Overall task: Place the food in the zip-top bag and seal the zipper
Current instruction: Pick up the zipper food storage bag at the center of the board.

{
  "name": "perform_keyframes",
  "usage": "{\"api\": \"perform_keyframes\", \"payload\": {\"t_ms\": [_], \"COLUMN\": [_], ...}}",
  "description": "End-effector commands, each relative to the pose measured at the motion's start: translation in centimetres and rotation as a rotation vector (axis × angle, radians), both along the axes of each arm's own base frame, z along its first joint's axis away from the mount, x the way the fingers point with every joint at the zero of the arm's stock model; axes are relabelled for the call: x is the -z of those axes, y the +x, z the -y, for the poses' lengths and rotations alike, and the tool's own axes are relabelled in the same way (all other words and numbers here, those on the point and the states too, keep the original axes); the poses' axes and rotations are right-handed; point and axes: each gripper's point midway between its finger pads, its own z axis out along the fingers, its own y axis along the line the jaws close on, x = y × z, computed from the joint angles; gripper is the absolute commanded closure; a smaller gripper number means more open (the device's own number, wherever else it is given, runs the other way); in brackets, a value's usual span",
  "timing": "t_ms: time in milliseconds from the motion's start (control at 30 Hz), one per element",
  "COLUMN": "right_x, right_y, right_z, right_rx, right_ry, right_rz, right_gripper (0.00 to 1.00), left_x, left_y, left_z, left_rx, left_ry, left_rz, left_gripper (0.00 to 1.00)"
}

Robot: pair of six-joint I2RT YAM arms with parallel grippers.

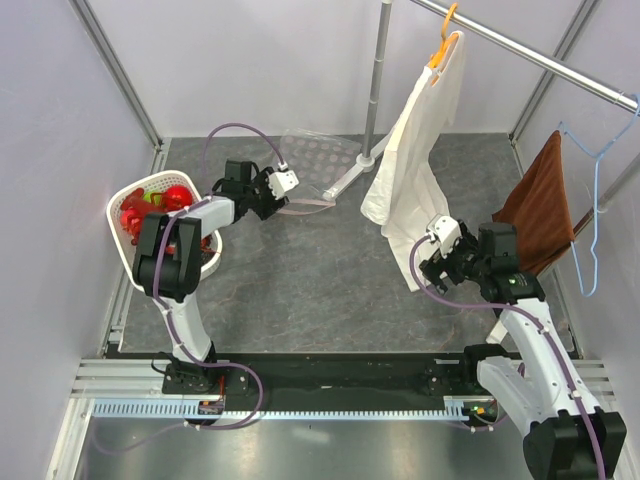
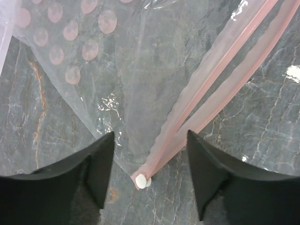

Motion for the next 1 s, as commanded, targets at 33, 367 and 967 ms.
{"api": "perform_keyframes", "payload": {"t_ms": [33, 367, 967], "right_x": [-2.5, -3.5, -16.1], "right_y": [-0.5, -0.3, -3.1], "right_z": [-2.4, -3.7, -5.3], "right_rx": [-0.13, -0.087, -0.112], "right_ry": [0.073, 0.131, 0.271], "right_rz": [0.013, 0.0, 0.074], "right_gripper": [0.02, 0.02, 0.02], "left_x": [-1.2, -1.0, -21.0], "left_y": [1.7, 2.6, -14.9], "left_z": [1.2, 4.0, 6.5], "left_rx": [0.062, 0.042, -0.266], "left_ry": [-0.015, -0.014, -0.765], "left_rz": [0.092, 0.083, -0.568], "left_gripper": [0.34, 0.52, 0.98]}}
